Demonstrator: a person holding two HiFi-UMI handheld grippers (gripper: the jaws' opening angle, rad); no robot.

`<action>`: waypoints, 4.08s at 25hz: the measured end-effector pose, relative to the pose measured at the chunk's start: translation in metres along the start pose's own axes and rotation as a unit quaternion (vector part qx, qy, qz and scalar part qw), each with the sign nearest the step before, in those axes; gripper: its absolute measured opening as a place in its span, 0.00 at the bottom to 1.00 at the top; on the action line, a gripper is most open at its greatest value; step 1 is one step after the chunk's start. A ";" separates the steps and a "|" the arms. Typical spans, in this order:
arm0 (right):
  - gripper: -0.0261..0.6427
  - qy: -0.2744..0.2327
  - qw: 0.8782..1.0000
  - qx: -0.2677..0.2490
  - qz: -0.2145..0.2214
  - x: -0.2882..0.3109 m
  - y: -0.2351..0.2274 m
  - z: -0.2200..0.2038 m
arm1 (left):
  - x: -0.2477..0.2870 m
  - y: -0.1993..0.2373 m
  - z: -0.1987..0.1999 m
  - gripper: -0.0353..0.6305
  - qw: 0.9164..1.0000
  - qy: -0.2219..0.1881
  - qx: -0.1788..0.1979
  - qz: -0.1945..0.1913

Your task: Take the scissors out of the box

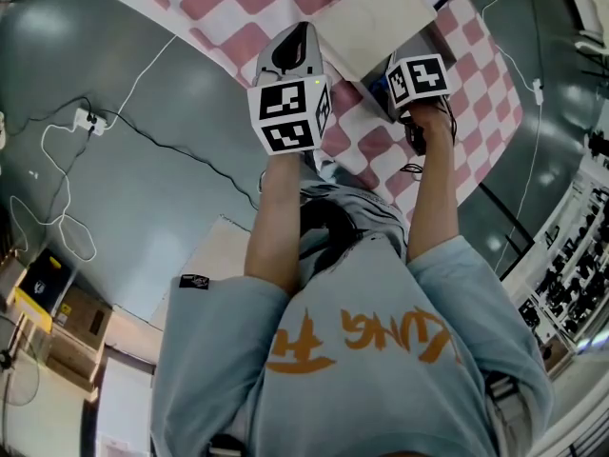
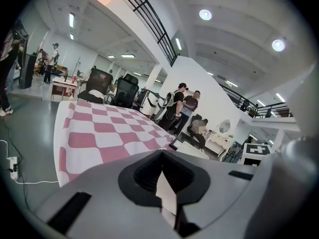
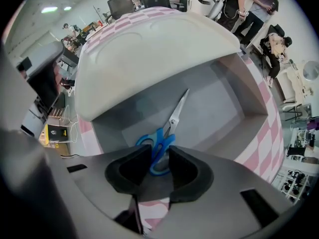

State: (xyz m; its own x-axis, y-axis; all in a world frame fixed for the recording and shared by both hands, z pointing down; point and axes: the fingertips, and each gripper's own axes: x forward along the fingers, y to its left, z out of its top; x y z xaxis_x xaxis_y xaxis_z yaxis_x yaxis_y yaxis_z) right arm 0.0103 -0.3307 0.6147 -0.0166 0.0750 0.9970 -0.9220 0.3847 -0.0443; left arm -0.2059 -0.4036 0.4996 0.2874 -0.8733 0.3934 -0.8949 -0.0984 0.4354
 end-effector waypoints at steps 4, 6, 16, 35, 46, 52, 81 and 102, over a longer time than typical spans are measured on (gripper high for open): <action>0.21 0.018 1.000 -0.005 -0.013 0.004 0.001 0.000 | 0.001 0.007 0.004 0.08 1.000 -0.001 -0.002 -0.001; 0.21 0.025 1.000 -0.004 -0.014 0.004 0.001 0.000 | 0.001 0.011 0.006 0.08 1.000 -0.001 -0.003 0.000; 0.23 0.054 0.998 0.028 0.012 0.006 0.004 -0.013 | 0.006 0.009 0.010 0.08 1.000 -0.005 -0.006 -0.010; 0.16 0.089 0.995 0.004 -0.035 0.016 -0.006 -0.016 | 0.000 -0.001 0.007 0.08 1.000 -0.007 -0.002 -0.012; 0.15 0.048 0.999 0.011 -0.005 0.006 -0.006 -0.015 | -0.012 -0.003 0.011 0.08 1.000 -0.015 0.001 -0.002; 0.14 -0.003 0.999 0.036 0.019 -0.002 -0.003 -0.012 | -0.018 -0.011 0.010 0.08 1.000 -0.018 0.008 -0.003; 0.13 -0.182 0.980 0.071 0.034 -0.075 -0.033 -0.018 | -0.044 -0.071 0.000 0.08 0.998 -0.027 0.051 -0.021; 0.13 -0.293 0.955 0.015 0.054 -0.117 -0.047 -0.061 | -0.086 -0.142 -0.022 0.08 0.995 -0.046 0.092 -0.001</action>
State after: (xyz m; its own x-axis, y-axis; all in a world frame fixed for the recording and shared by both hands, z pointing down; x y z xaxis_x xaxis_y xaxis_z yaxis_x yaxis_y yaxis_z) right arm 0.0792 -0.3019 0.4961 -0.3181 -0.4172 0.8514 -0.9130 0.3768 -0.1565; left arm -0.0961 -0.3042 0.4218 0.2648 -0.9122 0.3126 -0.9438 -0.1787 0.2782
